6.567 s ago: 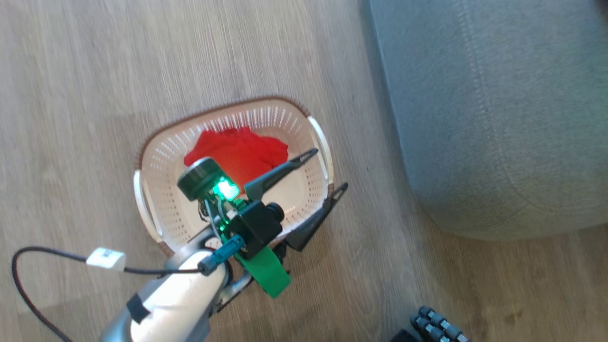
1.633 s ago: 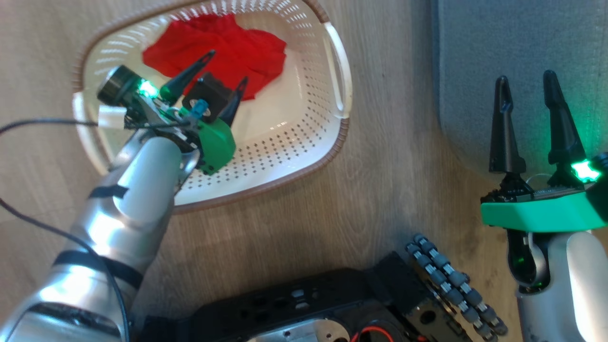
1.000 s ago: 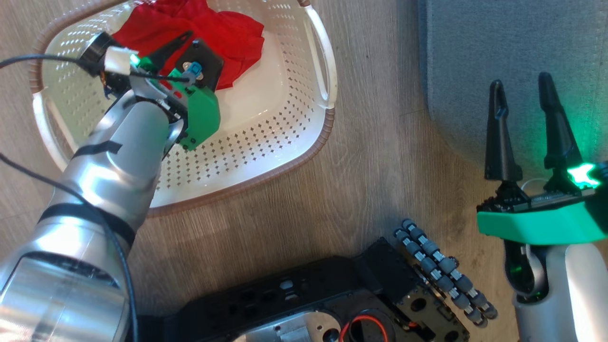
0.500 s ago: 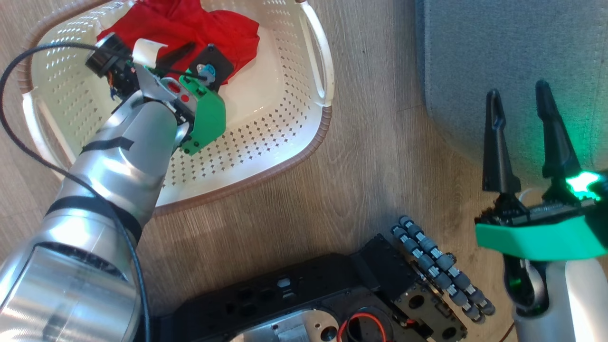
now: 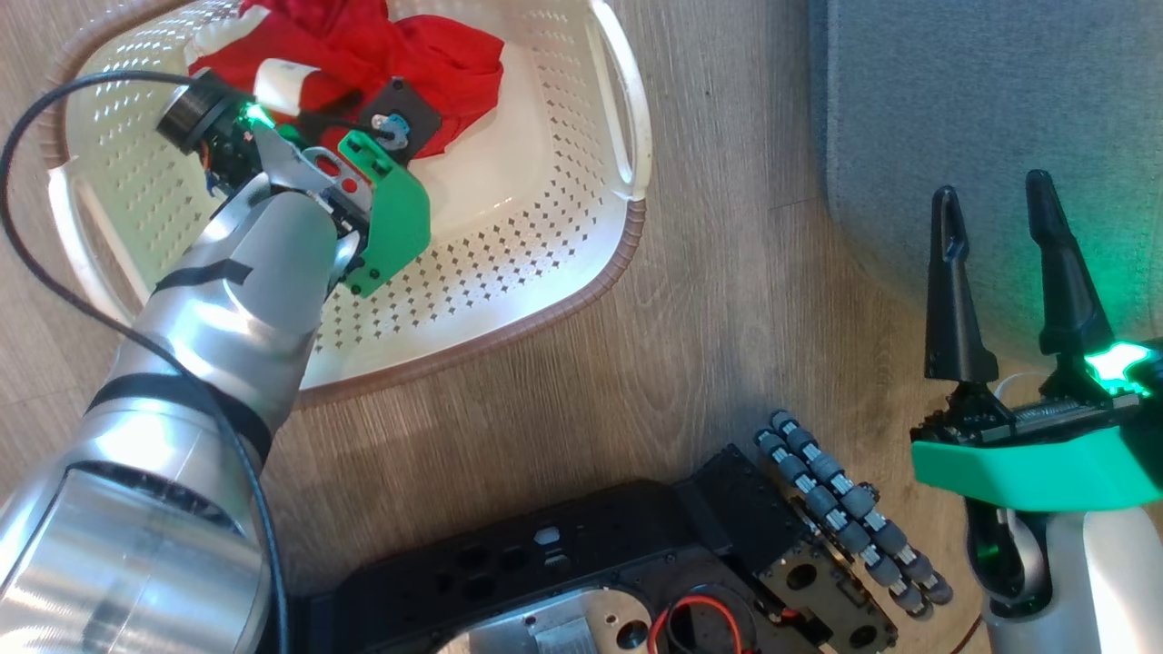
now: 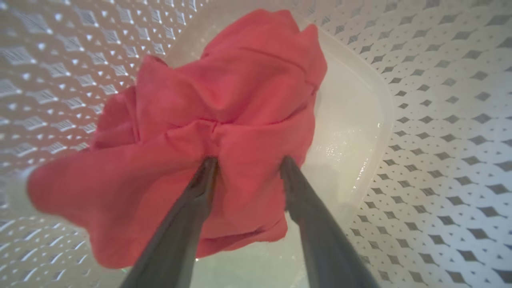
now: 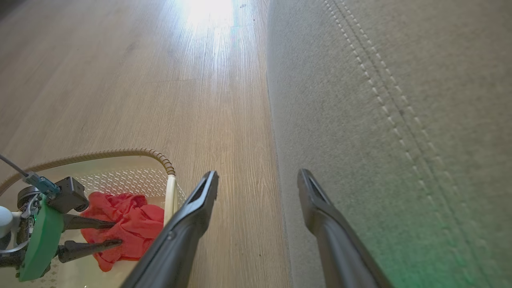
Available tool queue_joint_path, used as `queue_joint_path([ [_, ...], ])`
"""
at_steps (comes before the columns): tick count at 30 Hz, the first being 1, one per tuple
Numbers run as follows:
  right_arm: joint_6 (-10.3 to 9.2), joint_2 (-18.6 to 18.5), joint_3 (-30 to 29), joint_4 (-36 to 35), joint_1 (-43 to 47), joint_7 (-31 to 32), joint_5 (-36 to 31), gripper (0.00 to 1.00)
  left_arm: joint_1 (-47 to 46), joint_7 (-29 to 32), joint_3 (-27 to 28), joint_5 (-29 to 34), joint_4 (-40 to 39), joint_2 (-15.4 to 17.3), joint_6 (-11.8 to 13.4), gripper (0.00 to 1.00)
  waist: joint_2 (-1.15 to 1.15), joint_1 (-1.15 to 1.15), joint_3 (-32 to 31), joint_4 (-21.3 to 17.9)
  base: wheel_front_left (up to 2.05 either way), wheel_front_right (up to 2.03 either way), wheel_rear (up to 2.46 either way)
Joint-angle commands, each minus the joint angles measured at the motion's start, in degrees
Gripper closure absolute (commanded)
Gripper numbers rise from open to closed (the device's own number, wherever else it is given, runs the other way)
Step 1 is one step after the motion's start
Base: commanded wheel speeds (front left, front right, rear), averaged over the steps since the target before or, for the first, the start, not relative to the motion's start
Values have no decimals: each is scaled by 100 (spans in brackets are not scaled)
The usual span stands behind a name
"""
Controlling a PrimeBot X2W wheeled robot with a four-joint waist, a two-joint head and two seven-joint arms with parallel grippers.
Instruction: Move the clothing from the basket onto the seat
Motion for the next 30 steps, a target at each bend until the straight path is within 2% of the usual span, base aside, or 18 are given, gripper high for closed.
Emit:
queue_joint_path([
  [1, -1, -22, 74, -169, 292, -37, -47, 0, 29, -105, 52, -84, -39, 71, 0, 100, 0, 0, 9, 15, 0, 0, 0],
  [19, -1, -22, 111, 13, -233, -37, -13, 0, -11, -341, 2, -308, -37, 183, 10, 100, 0, 0, -132, 59, 0, 0, 0],
  [27, -1, -22, 166, 434, -856, -37, 181, 0, 146, -596, 5, -461, -37, 275, 34, 100, 0, 0, -594, -16, 0, 0, 0],
  [30, -1, -22, 77, 728, -1012, -37, 208, 0, 400, -709, 61, -589, -37, 276, 36, 100, 0, 0, -1021, 40, 0, 0, 0],
])
